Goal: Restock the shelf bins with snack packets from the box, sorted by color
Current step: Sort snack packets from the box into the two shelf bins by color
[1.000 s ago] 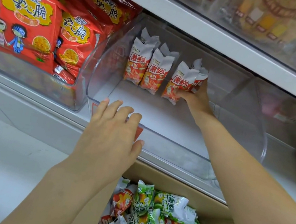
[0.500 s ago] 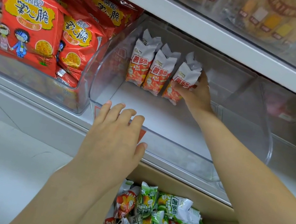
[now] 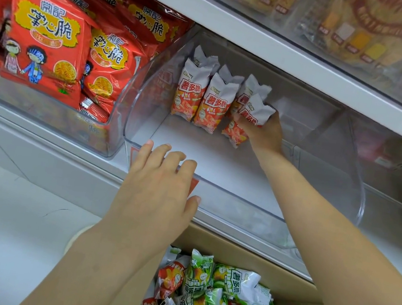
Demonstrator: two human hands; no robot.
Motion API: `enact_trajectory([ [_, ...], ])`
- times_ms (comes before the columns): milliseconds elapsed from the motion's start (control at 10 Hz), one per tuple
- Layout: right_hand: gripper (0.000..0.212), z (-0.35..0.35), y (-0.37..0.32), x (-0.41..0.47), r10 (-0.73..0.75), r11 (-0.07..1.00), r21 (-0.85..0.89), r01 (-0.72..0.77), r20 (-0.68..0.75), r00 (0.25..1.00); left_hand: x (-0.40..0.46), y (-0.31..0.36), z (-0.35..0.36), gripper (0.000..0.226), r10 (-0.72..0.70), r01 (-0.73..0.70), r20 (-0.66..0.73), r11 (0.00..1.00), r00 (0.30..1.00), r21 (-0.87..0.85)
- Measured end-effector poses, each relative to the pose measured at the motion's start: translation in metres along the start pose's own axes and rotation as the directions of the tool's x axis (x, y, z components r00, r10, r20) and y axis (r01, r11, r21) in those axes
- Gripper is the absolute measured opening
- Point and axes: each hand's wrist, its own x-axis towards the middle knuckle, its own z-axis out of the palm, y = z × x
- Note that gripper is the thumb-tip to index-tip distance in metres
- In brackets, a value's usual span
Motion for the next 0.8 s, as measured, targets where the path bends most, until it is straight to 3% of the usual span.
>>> enact_trajectory([
  [100, 0.071, 0.005, -0.0013, 0.0021, -0.037, 0.999, -0.015, 0.038, 0.079, 0.996, 0.001, 0.0004, 0.0003, 0.047, 0.004, -0.004, 0.004, 1.0, 1.0, 0.004],
  [200, 0.071, 0.0066, 0.0005, 0.0015, -0.031, 0.989, -0.139, 0.047, 0.12, 0.992, 0.001, 0.0001, 0.0002, 0.047, 0.006, -0.006, 0.009, 1.0, 1.0, 0.005],
  [300, 0.056, 0.0043, 0.0002, -0.0024, -0.02, 0.977, -0.206, 0.056, 0.176, 0.984, 0.0002, 0.0001, -0.0004, 0.047, 0.001, -0.001, 0.015, 1.0, 1.0, 0.0],
  [400, 0.059, 0.0066, -0.0003, -0.0034, -0.041, 0.98, -0.183, 0.085, 0.233, 0.972, -0.0001, -0.0002, -0.0007, 0.047, 0.003, -0.003, 0.017, 1.0, 1.0, 0.0],
  [600, 0.068, 0.0015, 0.0011, -0.0016, -0.1, 0.987, -0.103, 0.121, 0.191, 0.976, 0.0003, -0.0012, -0.002, 0.047, 0.004, -0.004, 0.035, 1.0, 0.999, -0.008],
  [800, 0.068, -0.0021, 0.002, -0.0025, -0.107, 0.99, -0.064, 0.129, 0.278, 0.955, 0.0, -0.0001, -0.0029, 0.046, -0.001, 0.001, 0.046, 1.0, 0.999, -0.004],
])
